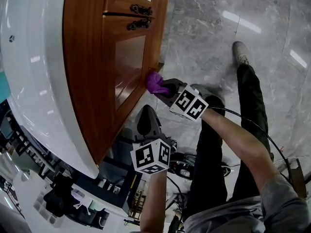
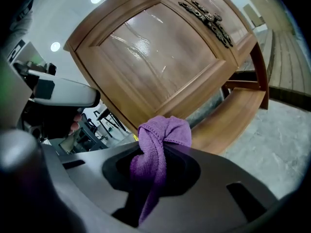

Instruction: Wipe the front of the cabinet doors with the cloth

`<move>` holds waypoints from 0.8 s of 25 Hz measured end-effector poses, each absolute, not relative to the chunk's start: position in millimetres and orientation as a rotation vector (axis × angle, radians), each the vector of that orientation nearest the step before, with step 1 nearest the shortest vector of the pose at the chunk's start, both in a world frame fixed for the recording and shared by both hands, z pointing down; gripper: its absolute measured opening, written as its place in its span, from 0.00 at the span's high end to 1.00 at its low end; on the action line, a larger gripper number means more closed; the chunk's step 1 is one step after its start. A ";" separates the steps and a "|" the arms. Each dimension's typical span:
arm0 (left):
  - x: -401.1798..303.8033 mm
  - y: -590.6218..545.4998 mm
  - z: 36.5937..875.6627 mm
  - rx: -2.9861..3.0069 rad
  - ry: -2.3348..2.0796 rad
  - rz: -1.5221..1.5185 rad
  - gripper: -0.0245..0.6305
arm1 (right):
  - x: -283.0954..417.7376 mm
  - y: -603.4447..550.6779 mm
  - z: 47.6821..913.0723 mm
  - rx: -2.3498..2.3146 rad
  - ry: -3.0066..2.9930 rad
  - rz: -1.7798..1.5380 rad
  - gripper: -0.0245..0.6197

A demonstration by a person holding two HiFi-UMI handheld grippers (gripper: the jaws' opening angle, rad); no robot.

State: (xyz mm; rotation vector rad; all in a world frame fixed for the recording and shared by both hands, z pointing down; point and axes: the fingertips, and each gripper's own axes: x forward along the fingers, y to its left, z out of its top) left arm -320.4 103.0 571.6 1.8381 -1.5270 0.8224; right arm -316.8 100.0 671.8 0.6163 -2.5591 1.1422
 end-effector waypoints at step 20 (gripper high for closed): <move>-330.1 111.3 574.0 1.826 -1.521 0.831 0.95 | -336.2 92.6 662.1 0.581 -2.593 1.127 0.87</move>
